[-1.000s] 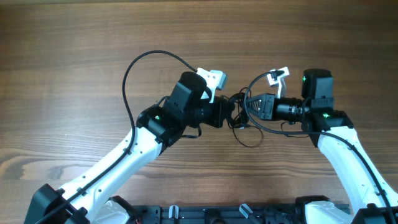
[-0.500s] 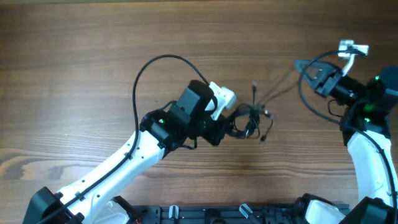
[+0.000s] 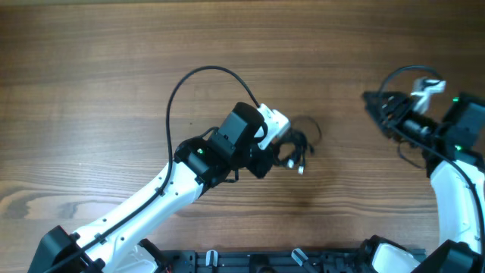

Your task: Untangle cables

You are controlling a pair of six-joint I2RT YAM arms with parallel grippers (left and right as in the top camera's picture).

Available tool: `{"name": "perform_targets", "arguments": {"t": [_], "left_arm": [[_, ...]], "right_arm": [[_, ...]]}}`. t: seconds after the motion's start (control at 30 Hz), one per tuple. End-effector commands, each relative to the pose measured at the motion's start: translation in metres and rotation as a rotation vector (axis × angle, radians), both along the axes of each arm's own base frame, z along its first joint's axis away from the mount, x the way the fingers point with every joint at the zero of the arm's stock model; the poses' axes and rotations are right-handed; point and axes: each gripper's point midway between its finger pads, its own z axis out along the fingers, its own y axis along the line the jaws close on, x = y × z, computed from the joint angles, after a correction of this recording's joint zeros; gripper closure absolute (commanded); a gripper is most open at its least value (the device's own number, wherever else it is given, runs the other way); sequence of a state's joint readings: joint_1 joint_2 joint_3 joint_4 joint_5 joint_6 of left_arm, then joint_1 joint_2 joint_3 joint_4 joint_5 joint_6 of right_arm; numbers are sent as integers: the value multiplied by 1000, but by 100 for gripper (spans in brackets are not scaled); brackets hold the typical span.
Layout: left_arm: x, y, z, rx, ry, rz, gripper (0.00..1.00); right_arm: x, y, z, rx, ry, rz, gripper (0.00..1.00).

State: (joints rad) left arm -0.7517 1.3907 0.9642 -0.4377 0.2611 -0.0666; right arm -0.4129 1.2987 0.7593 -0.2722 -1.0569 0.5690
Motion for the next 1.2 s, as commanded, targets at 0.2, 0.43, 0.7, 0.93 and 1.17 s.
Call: {"name": "perform_targets", "arguments": {"t": [0.2,0.43,0.7,0.93,1.17], "left_arm": [[47,22,13,-12,-72,368,96],[43,17,13,-38,-38,358,96],[34,7,15,-77,2,303,96],[23,-11,23,-156,46,217,96],[25,-14,28,-178,34,210,96]], "right_arm": [[-31,102,-40,-188,134,254,64],[-31,147,-40,-262,102,292,65],[-18,137,-52,-368,126,167,72],[-21,146,-69,-334,178,222,79],[-28,178,-46,-151,123,373,87]]}}
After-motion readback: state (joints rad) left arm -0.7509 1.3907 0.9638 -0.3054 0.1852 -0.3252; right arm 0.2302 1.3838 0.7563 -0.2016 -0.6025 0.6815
